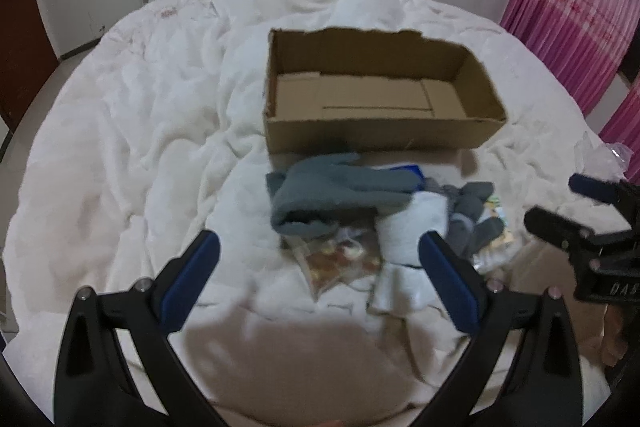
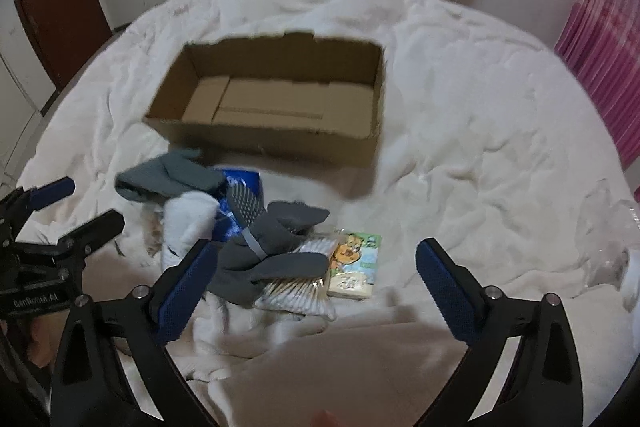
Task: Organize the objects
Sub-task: 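Grasp a grey glove with the left tool while the right tool grasps the other grey glove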
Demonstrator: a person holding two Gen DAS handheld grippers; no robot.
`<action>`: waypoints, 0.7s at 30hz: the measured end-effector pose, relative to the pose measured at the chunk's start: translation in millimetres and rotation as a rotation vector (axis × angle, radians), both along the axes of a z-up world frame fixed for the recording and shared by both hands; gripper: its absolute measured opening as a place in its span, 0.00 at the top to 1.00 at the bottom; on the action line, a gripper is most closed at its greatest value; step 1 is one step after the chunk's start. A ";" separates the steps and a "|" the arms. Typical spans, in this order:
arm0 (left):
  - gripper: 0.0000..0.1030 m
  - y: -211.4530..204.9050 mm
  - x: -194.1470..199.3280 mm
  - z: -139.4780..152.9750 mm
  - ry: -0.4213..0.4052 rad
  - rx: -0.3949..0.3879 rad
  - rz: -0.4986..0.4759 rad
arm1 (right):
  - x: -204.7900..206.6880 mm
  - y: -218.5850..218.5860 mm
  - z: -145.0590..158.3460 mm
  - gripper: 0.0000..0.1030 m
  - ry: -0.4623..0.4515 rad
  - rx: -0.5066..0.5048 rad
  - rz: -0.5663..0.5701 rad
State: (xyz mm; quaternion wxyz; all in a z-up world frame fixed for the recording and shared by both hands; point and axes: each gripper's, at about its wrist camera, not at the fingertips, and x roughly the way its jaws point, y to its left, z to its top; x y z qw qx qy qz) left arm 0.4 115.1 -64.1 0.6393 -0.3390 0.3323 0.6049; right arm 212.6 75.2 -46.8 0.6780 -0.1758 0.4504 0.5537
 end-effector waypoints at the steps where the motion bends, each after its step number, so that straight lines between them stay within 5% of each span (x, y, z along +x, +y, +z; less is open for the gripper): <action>1: 0.03 2.8 -1.4 -3.6 -0.001 -0.006 -0.012 | -1.8 3.5 -5.0 0.07 0.013 -0.007 0.009; 10: 0.06 31.1 -1.8 -27.7 0.010 -0.027 -0.076 | -12.8 36.9 -43.5 0.22 0.121 -0.069 0.091; 17: 0.40 56.5 -2.4 -50.5 -0.040 -0.107 -0.118 | -12.6 44.8 -56.6 0.31 0.196 -0.047 0.113; 21: 0.57 54.3 -0.8 -50.2 -0.071 -0.104 -0.144 | -17.2 42.1 -58.1 0.51 0.234 -0.015 0.127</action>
